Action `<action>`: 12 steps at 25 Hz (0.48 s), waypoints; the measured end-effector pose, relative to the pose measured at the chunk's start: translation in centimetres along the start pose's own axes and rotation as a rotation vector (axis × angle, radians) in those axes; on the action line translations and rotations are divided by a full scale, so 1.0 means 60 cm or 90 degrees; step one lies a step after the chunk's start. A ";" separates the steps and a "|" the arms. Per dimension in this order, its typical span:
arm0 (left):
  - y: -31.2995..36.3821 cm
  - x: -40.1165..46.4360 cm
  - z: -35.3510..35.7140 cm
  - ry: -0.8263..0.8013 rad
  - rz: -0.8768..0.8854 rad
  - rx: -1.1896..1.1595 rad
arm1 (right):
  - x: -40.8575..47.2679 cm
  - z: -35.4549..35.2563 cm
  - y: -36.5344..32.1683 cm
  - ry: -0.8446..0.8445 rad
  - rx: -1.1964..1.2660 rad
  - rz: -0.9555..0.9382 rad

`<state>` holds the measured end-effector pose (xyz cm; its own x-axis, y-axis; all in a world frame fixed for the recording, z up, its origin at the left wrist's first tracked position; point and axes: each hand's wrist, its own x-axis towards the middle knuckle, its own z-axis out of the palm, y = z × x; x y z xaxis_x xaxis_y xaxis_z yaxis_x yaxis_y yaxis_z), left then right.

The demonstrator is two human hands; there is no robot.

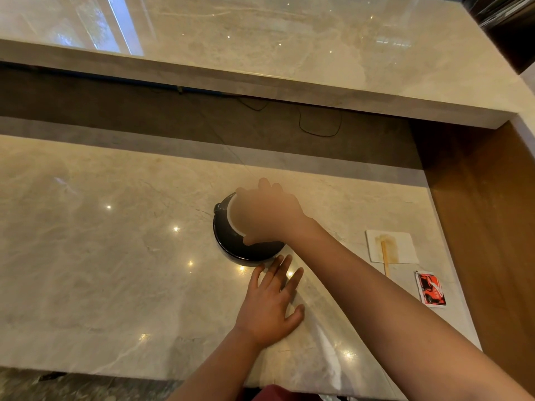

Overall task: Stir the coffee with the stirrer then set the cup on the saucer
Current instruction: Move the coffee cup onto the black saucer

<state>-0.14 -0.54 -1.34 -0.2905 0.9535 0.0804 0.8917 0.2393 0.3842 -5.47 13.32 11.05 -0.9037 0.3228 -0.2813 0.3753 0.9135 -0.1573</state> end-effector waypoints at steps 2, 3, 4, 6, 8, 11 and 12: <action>0.000 0.000 0.000 0.003 0.000 0.000 | -0.002 0.002 0.000 -0.006 -0.008 -0.006; 0.000 0.000 0.000 0.004 0.000 0.003 | -0.002 0.002 0.000 -0.006 -0.006 -0.004; 0.000 0.000 0.000 0.005 0.001 0.004 | -0.003 0.002 0.001 -0.008 -0.004 -0.001; 0.000 -0.001 0.000 0.008 0.002 0.006 | -0.003 0.004 0.002 -0.009 0.004 0.002; 0.001 -0.001 0.000 0.007 -0.001 0.007 | -0.004 0.006 0.003 -0.007 0.008 0.001; 0.002 0.001 0.001 0.004 -0.003 0.005 | -0.004 0.007 0.006 0.000 0.017 0.002; 0.001 0.001 0.002 0.002 -0.005 0.007 | -0.004 0.008 0.007 -0.005 0.018 0.002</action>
<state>-0.06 -0.47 -1.41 -0.2987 0.9510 0.0801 0.8932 0.2489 0.3745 -4.99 13.50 10.61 -0.9007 0.3237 -0.2898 0.3840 0.9051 -0.1826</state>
